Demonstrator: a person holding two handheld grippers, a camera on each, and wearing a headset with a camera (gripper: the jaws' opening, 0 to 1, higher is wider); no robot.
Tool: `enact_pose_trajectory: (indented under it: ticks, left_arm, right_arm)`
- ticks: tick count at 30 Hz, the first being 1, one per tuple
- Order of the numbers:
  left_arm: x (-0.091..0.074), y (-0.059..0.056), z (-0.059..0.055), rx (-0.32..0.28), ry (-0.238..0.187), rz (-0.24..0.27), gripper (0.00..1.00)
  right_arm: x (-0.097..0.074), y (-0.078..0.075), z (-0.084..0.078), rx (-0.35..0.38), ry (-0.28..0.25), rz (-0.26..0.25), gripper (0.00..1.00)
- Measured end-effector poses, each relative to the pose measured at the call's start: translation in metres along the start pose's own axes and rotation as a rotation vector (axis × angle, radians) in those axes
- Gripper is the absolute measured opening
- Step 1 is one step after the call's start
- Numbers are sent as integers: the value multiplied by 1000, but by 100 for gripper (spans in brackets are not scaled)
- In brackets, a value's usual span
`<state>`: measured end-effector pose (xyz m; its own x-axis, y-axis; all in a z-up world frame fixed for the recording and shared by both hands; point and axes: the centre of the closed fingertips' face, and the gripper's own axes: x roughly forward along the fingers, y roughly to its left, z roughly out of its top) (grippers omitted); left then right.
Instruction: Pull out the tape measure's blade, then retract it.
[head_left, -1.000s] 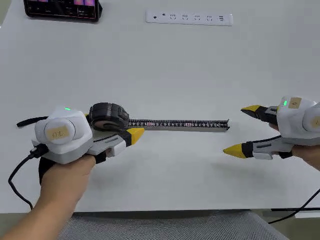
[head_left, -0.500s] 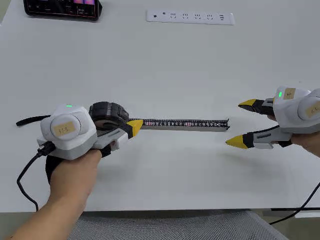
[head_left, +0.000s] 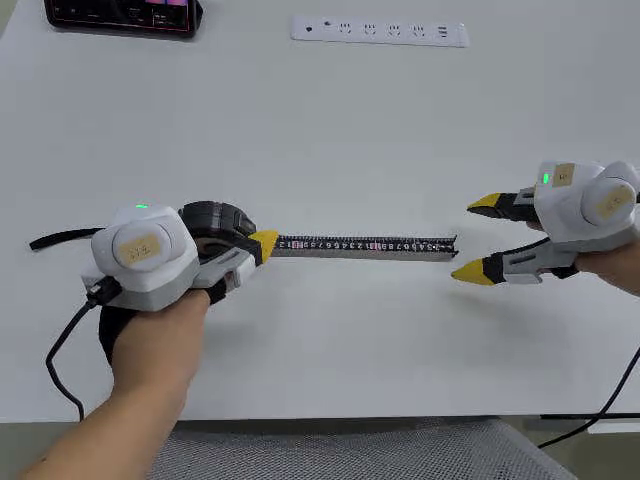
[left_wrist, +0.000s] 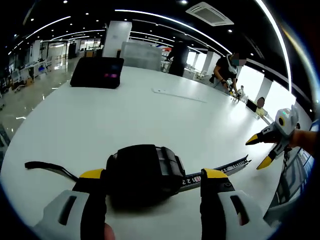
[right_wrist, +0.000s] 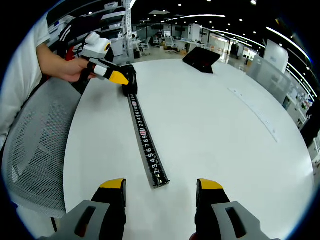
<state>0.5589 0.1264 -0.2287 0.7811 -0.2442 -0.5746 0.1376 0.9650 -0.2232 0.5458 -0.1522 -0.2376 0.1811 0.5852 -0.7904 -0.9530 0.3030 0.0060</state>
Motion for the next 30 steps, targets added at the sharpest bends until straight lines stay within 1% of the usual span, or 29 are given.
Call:
enact_pose_trajectory:
  ticks: [10, 15, 20, 30]
  left_arm:
    - [2, 6, 0, -25, 0, 33, 68]
    - [3, 7, 0, -20, 4, 43, 66]
    - [3, 11, -1, -19, 10, 52, 62]
    - [3, 10, -2, -12, 23, 52, 62]
  right_arm:
    - [3, -2, 2, -24, 17, 25, 49]
    - [4, -3, 1, -41, 29, 36, 47]
    - [5, -4, 2, -55, 35, 45, 45]
    - [9, -1, 1, -76, 61, 78, 38]
